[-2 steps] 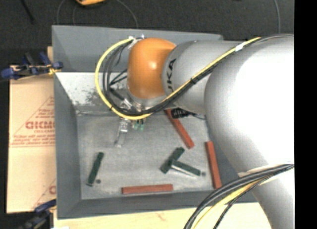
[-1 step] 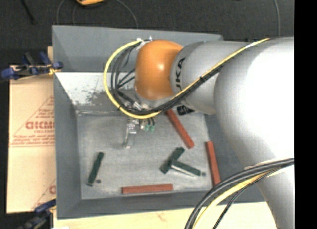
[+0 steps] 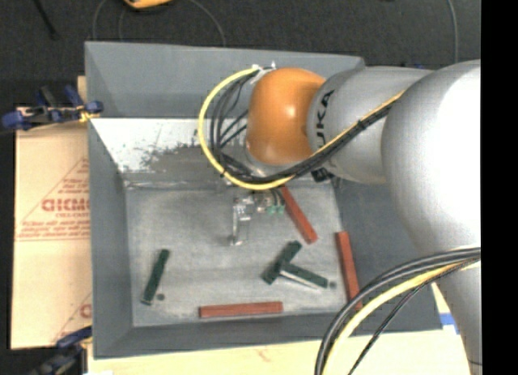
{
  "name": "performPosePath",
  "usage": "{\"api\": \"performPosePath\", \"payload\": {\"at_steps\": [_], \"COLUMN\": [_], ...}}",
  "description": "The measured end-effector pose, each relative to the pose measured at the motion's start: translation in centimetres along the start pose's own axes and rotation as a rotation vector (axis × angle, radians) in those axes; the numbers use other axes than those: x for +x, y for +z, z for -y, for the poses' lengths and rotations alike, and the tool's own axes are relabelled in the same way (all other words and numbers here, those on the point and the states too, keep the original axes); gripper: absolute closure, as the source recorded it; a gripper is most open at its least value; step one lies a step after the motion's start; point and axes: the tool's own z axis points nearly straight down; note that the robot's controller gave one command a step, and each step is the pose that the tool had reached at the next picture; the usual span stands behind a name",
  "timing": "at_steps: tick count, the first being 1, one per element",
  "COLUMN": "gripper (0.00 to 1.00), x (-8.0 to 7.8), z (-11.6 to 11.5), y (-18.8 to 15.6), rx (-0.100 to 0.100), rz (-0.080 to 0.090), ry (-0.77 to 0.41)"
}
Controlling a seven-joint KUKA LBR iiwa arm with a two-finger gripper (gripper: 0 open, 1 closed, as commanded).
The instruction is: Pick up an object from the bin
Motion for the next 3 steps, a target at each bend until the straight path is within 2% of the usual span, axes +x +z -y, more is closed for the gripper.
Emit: {"api": "performPosePath", "payload": {"at_steps": [1, 2, 3], "gripper": [0.0, 0.0, 0.0], "x": [0.7, 2.2, 2.8], "z": [1.4, 4.4, 9.9], "y": [1.2, 0.8, 0.2], "rx": [-0.001, -0.002, -0.001], "rz": [0.002, 0.0, 0.004], "ry": [-0.078, -0.182, -0.43]}}
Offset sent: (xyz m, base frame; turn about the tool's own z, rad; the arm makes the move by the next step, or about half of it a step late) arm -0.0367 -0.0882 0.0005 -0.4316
